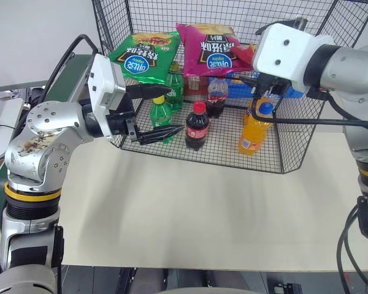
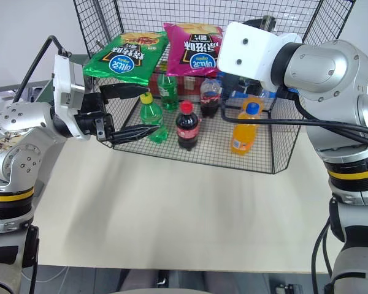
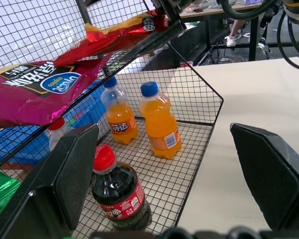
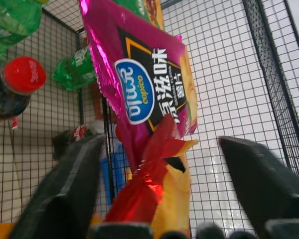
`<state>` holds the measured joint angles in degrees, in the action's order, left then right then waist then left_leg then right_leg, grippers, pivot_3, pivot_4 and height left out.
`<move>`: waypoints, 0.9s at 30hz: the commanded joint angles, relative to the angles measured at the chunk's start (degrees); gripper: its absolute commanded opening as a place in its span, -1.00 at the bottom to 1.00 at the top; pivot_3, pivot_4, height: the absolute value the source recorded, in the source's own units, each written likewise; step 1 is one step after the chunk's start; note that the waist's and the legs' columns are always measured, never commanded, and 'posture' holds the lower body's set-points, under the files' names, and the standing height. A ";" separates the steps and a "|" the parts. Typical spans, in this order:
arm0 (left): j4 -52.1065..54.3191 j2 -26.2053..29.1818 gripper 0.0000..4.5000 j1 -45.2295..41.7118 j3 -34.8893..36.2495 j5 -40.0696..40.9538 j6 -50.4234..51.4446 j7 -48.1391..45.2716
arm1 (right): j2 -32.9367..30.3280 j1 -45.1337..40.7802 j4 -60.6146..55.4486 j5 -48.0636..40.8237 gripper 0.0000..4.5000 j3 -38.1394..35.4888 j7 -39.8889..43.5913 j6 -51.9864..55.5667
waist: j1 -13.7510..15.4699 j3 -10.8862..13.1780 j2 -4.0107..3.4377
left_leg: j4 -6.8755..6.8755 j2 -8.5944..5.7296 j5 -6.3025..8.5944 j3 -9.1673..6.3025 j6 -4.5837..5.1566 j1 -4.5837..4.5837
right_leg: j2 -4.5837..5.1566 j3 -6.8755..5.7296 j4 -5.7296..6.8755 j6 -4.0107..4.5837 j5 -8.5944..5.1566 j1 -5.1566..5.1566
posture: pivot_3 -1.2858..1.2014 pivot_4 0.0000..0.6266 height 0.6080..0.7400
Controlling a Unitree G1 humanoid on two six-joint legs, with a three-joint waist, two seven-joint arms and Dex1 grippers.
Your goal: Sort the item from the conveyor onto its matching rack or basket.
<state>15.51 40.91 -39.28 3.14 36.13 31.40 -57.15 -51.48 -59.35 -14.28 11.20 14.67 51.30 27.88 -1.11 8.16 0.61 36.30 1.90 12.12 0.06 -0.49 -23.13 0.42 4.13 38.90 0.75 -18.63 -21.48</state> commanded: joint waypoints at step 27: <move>0.48 -0.44 1.00 -1.69 -0.68 -0.04 -0.12 -0.26 | 2.86 3.15 -0.63 -3.90 -0.98 -8.01 0.72 -16.25 | -0.01 0.00 0.00 | 0.00 0.02 0.00 -0.02 0.00 -0.01 | -0.01 -0.02 0.05 0.00 0.00 -0.02 | 0.03 -0.52 1.00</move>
<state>15.38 40.39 -39.43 2.15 36.02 31.53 -57.07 -47.76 -56.57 -15.06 8.28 9.78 52.39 15.84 -1.12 8.16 0.61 36.31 1.91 12.12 0.04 -0.49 -23.14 0.42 4.11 38.94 0.75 -18.62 -21.48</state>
